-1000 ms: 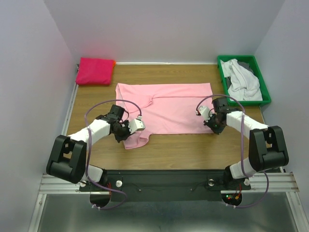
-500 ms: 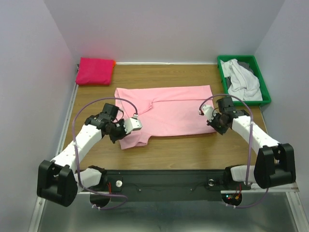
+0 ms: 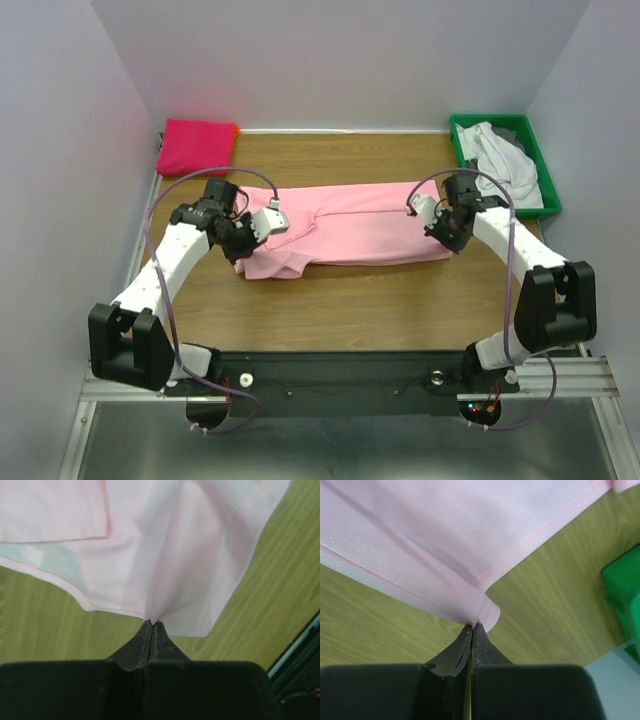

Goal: Fold and stack the t-shirts
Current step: Fold the tshirt

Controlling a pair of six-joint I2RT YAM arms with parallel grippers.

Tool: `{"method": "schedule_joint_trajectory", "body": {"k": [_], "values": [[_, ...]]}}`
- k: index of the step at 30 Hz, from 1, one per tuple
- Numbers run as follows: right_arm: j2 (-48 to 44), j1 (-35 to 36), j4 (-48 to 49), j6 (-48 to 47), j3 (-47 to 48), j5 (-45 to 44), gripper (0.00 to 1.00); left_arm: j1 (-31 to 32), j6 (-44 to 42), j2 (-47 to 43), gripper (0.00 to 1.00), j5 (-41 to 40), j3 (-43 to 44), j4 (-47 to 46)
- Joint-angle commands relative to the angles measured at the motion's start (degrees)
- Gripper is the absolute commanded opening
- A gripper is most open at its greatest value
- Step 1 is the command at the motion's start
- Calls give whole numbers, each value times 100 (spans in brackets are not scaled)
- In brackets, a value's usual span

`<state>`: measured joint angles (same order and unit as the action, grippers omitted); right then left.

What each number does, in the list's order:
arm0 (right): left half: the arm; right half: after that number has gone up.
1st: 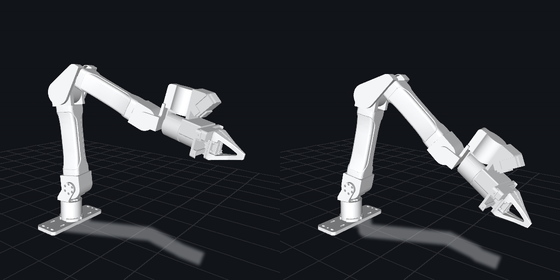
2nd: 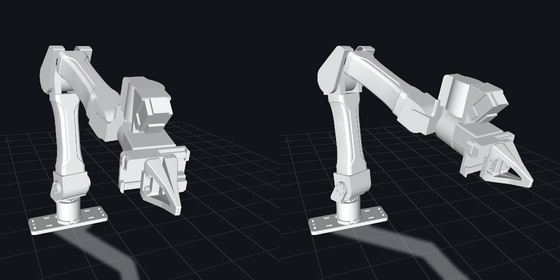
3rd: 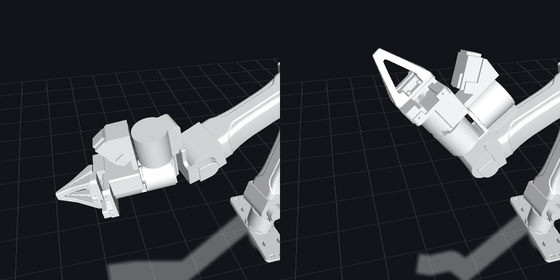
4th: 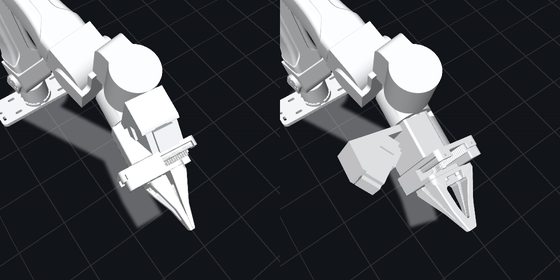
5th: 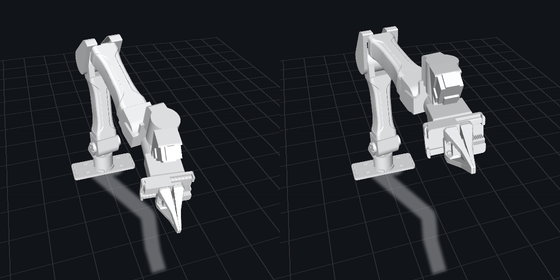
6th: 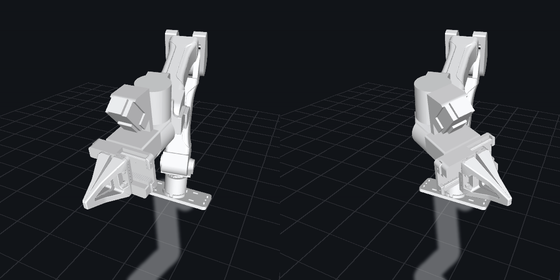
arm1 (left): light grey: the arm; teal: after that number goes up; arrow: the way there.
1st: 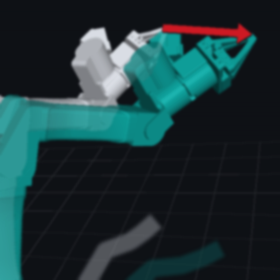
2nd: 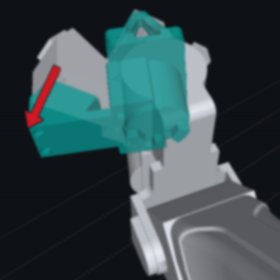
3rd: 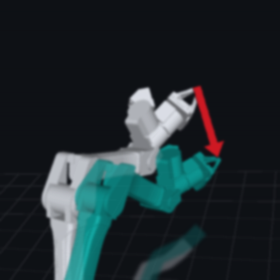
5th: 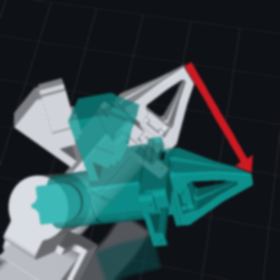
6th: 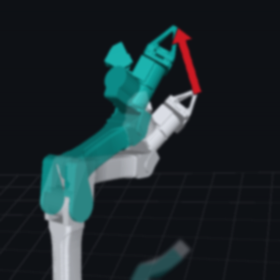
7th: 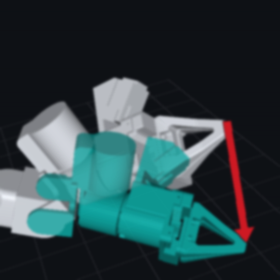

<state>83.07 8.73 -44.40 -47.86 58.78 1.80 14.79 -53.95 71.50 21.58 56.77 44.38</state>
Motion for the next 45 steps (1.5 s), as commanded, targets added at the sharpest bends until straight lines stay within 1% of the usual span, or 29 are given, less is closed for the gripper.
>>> {"method": "schedule_joint_trajectory", "body": {"k": [1, 2, 7, 12, 15, 23, 31, 36, 37, 39, 40, 41, 43, 44, 45], "values": [[411, 32, 11, -338, 659, -136, 1, -239, -203, 616, 0, 214, 755, -8], [525, 23, 11, -399, 765, -145, 1, -265, -264, 750, 0, 249, 991, -17], [1219, -12, 11, -470, 1345, -145, 1, -388, -318, 1522, 0, 232, 1529, -228], [1765, -65, 19, -593, 1899, -347, 1, -459, -440, 2269, 0, 259, 2241, -211], [2081, -135, 19, -602, 2181, -382, 1, -503, -484, 2534, 0, 320, 2575, -149], [2661, -222, 19, -707, 2638, -418, 1, -635, -563, 3115, 0, 320, 2935, -228], [3118, -275, 19, -646, 3033, -427, 1, -714, -458, 3563, 0, 355, 3191, -404], [3224, -293, 19, -646, 3148, -470, 1, -714, -441, 3756, 0, 417, 3393, -404], [3251, -284, 19, -655, 3165, -479, 2, -714, -432, 3826, 0, 417, 3402, -421], [3347, -293, 19, -637, 3192, -514, 9, -714, -397, 3897, 0, 391, 3402, -474], [3374, -293, 19, -611, 3244, -540, 14, -714, -379, 3950, 0, 364, 3393, -552], [3426, -302, 19, -533, 3271, -549, 23, -714, -336, 3985, 3, 355, 3384, -579], [3453, -293, 19, -418, 3419, -532, 30, -749, -300, 4055, 9, 364, 3367, -597], [3453, -302, 19, -270, 3499, -514, 34, -767, -248, 4064, 16, 364, 3349, -606], [3462, -293, 19, -181, 3578, -488, 36, -793, -230, 4064, 21, 390, 3323, -615]]}}
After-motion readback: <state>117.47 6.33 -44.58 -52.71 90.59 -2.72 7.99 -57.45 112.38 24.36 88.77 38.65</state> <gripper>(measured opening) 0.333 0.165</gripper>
